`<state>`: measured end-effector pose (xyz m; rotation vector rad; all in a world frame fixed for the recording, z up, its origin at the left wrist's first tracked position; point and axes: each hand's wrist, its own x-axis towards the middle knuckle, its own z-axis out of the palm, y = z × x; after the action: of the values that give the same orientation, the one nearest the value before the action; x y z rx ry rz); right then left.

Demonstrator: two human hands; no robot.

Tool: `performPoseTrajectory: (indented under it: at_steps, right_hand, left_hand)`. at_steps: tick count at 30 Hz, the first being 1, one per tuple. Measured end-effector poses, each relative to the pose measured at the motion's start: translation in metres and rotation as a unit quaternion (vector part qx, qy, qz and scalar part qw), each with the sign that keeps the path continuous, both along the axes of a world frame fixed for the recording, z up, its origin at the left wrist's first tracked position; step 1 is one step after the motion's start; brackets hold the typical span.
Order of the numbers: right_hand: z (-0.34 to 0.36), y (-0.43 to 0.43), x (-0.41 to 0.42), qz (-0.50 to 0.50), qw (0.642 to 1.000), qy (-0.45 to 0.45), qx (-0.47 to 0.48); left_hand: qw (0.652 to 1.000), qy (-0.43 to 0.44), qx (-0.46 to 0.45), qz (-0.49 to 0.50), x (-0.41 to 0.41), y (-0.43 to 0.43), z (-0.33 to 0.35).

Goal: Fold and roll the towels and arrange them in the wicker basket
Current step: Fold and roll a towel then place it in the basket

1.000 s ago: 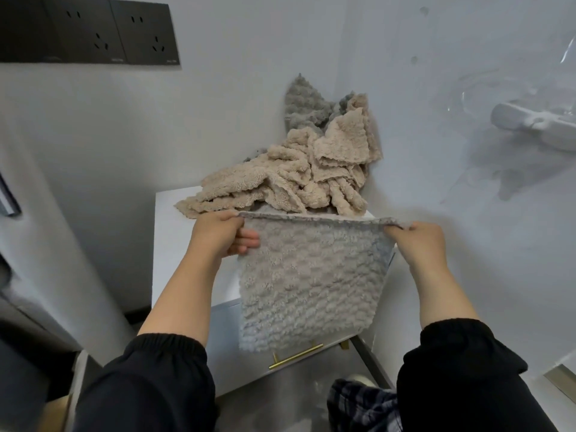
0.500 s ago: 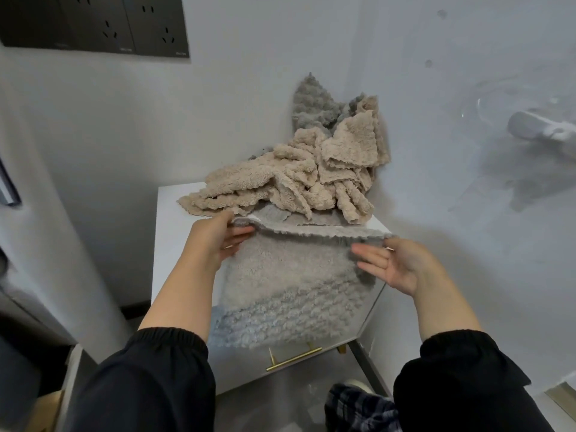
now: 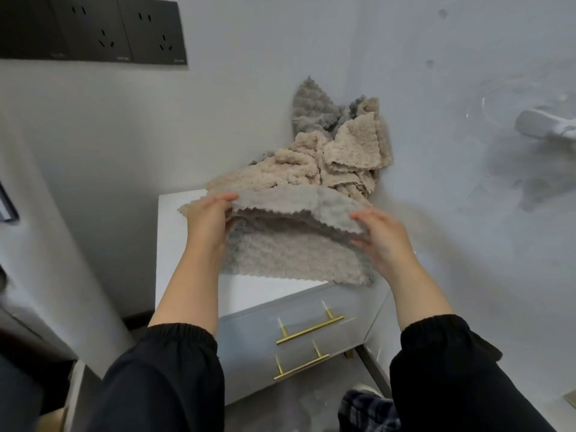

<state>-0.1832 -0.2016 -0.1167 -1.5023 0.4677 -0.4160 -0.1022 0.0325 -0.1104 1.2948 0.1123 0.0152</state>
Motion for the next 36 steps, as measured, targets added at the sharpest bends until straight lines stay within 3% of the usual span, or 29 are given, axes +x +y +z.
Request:
performPoseTrajectory:
  at_steps: [4, 8, 12, 18, 25, 30, 33, 36]
  right_hand:
    - [-0.013, -0.005, -0.007, -0.048, 0.997, 0.055, -0.021]
    - [-0.011, -0.007, -0.027, -0.046, 0.997, 0.054, 0.007]
    - [-0.014, -0.009, -0.038, -0.050, 0.995, 0.090, -0.010]
    - [-0.026, -0.012, -0.043, -0.038, 0.983, 0.140, -0.110]
    - [-0.030, -0.014, -0.040, -0.059, 0.984, 0.094, -0.139]
    - [-0.036, -0.016, -0.035, -0.014, 0.971, 0.195, -0.139]
    - [-0.037, -0.019, -0.034, -0.027, 0.961, 0.214, -0.174]
    - [-0.035, -0.020, -0.038, -0.002, 0.951, 0.239, -0.196]
  left_hand:
    - [0.995, 0.089, 0.036, -0.022, -0.013, 0.001, -0.010]
    - [0.992, 0.103, 0.075, -0.003, -0.018, 0.008, -0.008]
    - [0.976, 0.122, 0.177, -0.025, -0.018, 0.011, -0.014]
    - [0.925, 0.059, 0.376, -0.006, -0.022, 0.016, -0.029]
    - [0.919, -0.003, 0.393, 0.025, -0.025, 0.012, -0.023]
    - [0.845, 0.040, 0.533, -0.008, -0.023, 0.011, -0.031]
    - [0.751, -0.054, 0.658, 0.036, -0.026, 0.001, -0.037]
    - [0.740, -0.199, 0.641, 0.031, -0.030, -0.011, -0.040]
